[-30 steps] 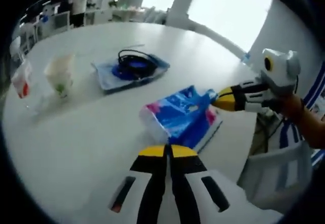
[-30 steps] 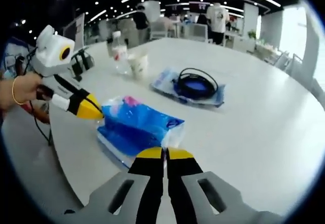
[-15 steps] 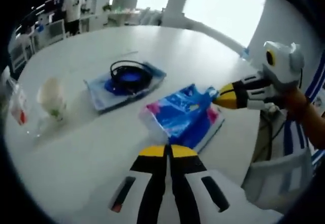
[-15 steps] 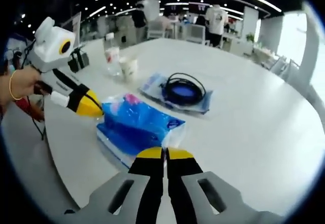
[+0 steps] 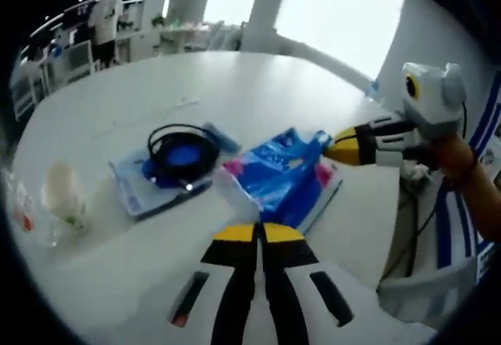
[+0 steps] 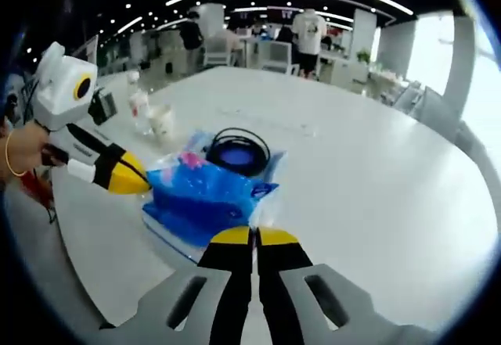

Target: Arrange the tabletop items into an orderly group along one side of the table until the central work area is clear of visible clutter.

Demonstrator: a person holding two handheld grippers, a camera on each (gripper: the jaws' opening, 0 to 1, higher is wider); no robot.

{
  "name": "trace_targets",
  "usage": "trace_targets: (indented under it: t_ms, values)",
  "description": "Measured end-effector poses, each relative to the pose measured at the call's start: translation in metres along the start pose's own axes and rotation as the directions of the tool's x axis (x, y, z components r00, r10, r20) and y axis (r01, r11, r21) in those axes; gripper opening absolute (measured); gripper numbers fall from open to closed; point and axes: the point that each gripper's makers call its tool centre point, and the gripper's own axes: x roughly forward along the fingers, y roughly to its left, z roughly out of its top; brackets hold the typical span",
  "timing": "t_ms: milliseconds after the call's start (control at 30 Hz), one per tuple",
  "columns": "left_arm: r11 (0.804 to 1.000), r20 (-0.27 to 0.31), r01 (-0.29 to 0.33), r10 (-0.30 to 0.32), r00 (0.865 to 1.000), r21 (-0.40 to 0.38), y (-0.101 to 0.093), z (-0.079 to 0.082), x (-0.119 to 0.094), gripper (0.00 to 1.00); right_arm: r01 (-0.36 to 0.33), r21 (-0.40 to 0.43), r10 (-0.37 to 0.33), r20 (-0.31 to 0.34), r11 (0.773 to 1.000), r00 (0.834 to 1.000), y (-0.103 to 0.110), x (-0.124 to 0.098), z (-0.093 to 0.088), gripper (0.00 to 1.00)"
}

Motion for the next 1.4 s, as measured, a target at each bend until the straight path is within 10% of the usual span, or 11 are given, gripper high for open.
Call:
trace_targets:
  t_ms: [1067,1400]
  values:
    - [0.982,0.092,0.046,-0.030,0.995,-0.182,-0.002,0.075,0.104,0.00,0.230,0.018,-0.230,-0.017,0.973,0.973,-0.116,0.036,0.014,0.01]
    - [0.950,0.144,0.084,-0.042,0.989,-0.301,0.007,0.090,0.129,0.00,0.269,0.019,-0.268,-0.038,0.963,0.963,-0.149,0.059,0.016,0.01]
